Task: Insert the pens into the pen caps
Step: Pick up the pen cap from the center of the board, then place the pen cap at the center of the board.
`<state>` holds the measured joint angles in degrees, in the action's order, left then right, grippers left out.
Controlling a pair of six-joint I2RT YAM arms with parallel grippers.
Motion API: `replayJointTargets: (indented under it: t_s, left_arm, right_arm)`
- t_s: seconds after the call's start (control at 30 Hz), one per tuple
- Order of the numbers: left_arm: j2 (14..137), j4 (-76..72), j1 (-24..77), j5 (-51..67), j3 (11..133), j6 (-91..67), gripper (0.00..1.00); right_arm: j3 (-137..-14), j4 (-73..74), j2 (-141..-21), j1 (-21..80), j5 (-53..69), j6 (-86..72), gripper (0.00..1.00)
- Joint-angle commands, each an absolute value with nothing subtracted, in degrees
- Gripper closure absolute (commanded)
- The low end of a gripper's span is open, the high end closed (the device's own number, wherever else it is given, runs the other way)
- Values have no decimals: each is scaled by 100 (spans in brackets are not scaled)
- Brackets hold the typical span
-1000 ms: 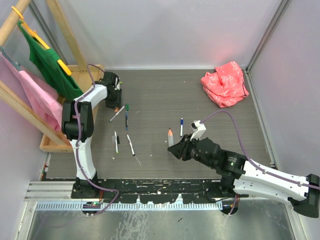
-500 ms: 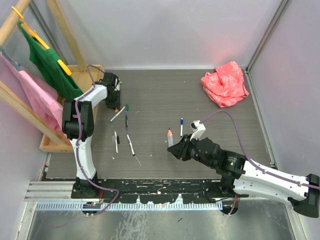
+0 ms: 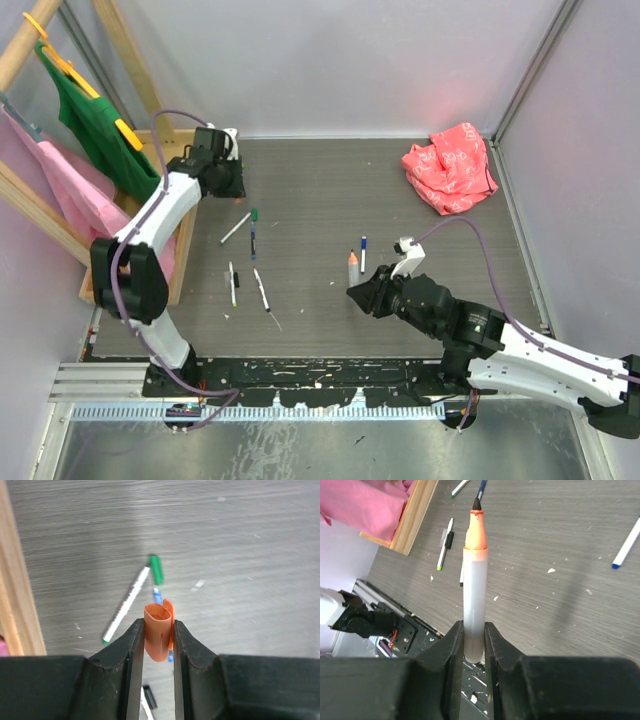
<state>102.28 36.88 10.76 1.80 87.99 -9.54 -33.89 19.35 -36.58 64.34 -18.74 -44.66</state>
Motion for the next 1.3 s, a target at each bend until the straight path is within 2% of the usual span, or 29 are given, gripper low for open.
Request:
replayJointTargets:
  t_s: [0.0,0.2,0.57,0.77,0.93,1.27]
  left_arm:
    - [9479,3663,1667,482,8442,-1151,86]
    - [8762,3251,2474,621,7647,-1848,86]
    - [8412,2635,4252,-253,6640,-2747,85]
    - [8668,2209,5091,-837,6311,-3241,84]
    - [9130,1935,5631,-1154,6315,-3409,80]
    - [9873,1722,5965,-1331,6454,-3480,81]
  right_arm:
    - [-3779,2304,-3301,6425,-2542,-4214,100]
    - [-3674,2417,-2851,6425,-2861,-4137,100]
    - [-3388,2501,-2352,6425,-3018,-4270,100]
    - [-3332,2499,-2315,6425,-3045,-4361,100]
    - [-3329,2517,-2269,6426,-3085,-4385,100]
    - [-3255,2629,-2111,6425,-3148,-4532,100]
